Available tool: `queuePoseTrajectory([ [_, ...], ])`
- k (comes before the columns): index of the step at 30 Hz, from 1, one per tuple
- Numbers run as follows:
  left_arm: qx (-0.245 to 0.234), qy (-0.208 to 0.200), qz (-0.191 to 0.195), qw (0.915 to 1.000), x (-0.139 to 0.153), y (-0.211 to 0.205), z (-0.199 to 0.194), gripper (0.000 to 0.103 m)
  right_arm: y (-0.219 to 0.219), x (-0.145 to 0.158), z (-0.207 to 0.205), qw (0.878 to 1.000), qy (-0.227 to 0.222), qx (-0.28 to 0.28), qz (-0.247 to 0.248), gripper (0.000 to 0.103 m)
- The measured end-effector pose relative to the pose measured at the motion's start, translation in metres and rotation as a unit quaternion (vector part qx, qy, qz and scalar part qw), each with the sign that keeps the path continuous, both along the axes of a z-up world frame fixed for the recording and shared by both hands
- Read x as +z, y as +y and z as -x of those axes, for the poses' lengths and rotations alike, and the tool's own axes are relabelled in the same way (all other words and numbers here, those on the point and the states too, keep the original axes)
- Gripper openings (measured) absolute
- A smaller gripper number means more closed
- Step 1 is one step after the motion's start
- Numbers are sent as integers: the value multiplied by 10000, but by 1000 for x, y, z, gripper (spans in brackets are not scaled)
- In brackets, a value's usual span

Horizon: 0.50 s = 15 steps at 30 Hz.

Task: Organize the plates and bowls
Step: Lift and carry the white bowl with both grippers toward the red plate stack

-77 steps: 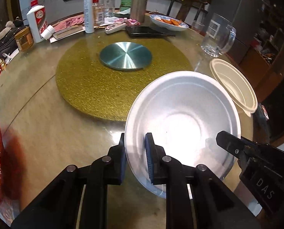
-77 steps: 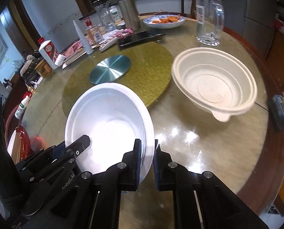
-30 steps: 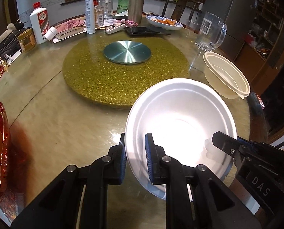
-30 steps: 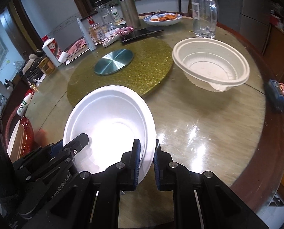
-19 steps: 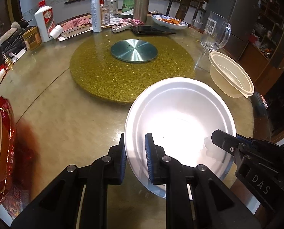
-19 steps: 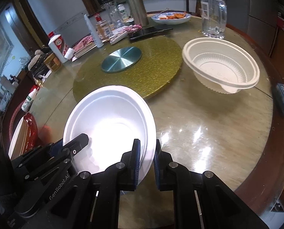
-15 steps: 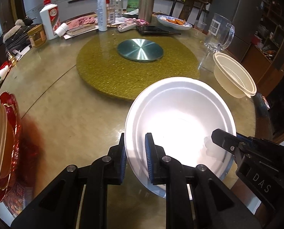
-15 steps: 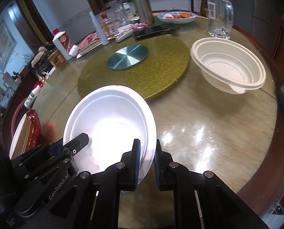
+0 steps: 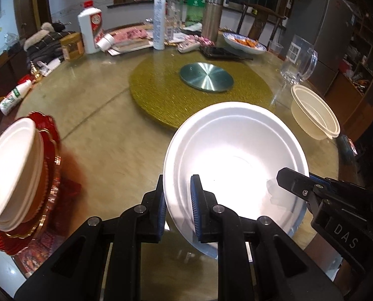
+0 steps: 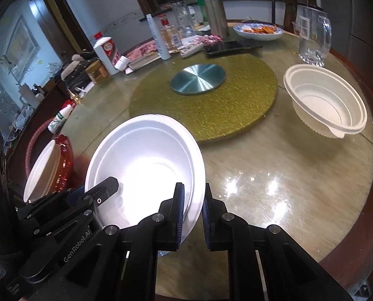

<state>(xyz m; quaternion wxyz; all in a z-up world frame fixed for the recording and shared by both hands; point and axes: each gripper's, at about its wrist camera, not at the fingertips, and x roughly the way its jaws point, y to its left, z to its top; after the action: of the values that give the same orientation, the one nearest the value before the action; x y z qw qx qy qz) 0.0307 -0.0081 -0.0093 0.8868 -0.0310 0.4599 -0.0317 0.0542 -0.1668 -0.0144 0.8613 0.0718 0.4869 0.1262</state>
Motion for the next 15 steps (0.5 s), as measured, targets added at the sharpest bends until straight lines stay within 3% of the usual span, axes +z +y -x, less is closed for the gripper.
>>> queuePoseTrajectory([
  [15,712,-534,-51,9960,30,50,19,16,53,20,-8,9973,-355,631,-80,16],
])
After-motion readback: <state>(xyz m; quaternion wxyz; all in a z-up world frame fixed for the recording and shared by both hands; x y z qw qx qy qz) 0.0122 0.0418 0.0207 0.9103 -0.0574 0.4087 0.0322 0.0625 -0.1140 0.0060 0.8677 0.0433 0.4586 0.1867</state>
